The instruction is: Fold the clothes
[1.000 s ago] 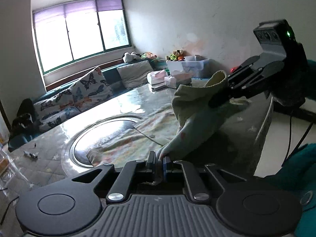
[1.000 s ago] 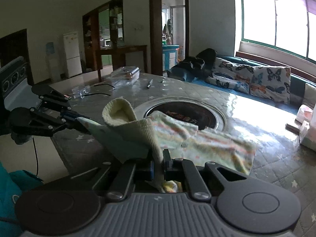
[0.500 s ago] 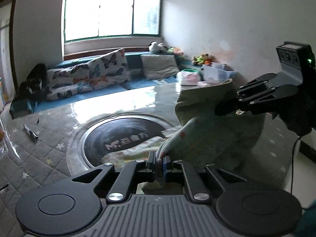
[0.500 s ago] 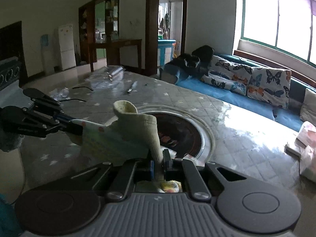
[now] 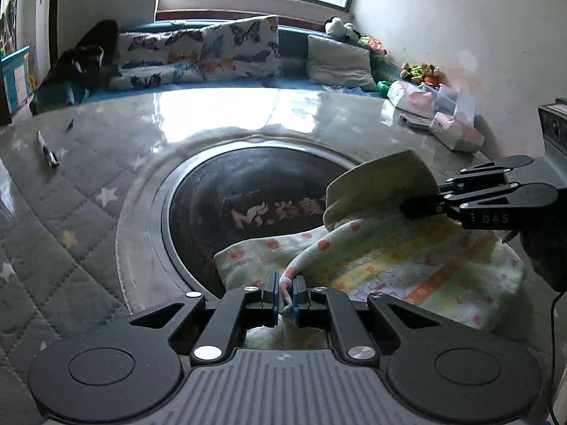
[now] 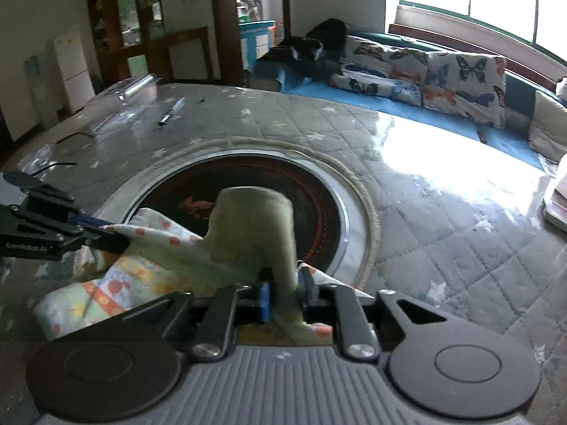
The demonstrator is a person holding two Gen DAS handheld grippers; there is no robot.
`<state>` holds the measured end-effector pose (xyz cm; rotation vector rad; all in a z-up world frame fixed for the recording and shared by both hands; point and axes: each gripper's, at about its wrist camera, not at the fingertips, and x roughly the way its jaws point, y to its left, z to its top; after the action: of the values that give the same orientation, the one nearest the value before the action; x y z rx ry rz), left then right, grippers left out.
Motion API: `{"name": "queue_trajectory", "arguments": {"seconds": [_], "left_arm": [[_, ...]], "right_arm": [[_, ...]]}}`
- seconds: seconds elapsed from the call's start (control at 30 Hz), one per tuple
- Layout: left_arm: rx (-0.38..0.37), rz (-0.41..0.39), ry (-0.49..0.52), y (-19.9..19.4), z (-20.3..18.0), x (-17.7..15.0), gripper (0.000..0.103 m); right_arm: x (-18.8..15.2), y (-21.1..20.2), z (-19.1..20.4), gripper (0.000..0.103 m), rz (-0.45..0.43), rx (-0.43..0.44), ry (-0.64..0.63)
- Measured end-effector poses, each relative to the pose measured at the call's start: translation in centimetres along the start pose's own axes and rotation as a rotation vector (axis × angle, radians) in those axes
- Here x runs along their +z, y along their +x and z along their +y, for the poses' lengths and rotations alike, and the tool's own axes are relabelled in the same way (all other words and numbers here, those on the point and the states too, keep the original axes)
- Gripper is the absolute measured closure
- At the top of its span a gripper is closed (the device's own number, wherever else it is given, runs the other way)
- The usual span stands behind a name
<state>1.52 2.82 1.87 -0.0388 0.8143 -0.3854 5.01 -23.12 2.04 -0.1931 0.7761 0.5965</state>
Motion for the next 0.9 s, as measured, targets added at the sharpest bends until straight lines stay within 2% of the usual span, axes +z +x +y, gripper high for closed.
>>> {"name": "queue_trajectory", "arguments": {"seconds": [0.27, 0.43, 0.7, 0.9], "left_arm": [[0.018, 0.010, -0.014, -0.1, 0.4, 0.8, 0.091], [0.033, 0.013, -0.017, 0.2, 0.2, 1.9, 0.092], [0.070, 0.035, -0.049, 1.4, 0.5, 2.2, 0.089], [0.115, 0.034, -0.084, 1.8, 1.1, 2.5, 0.083]], "right_arm": [[-0.6, -2.7, -1.3, 0.081, -0.049, -0.087, 0.052], [-2.4, -4.5, -1.0, 0.081, -0.047, -0.080, 0.046], [-4.8, -3.7, -1.8, 0.081, -0.004, -0.122, 0.098], [-4.2, -4.2, -1.8, 0.081, -0.034, -0.135, 0.106]]}}
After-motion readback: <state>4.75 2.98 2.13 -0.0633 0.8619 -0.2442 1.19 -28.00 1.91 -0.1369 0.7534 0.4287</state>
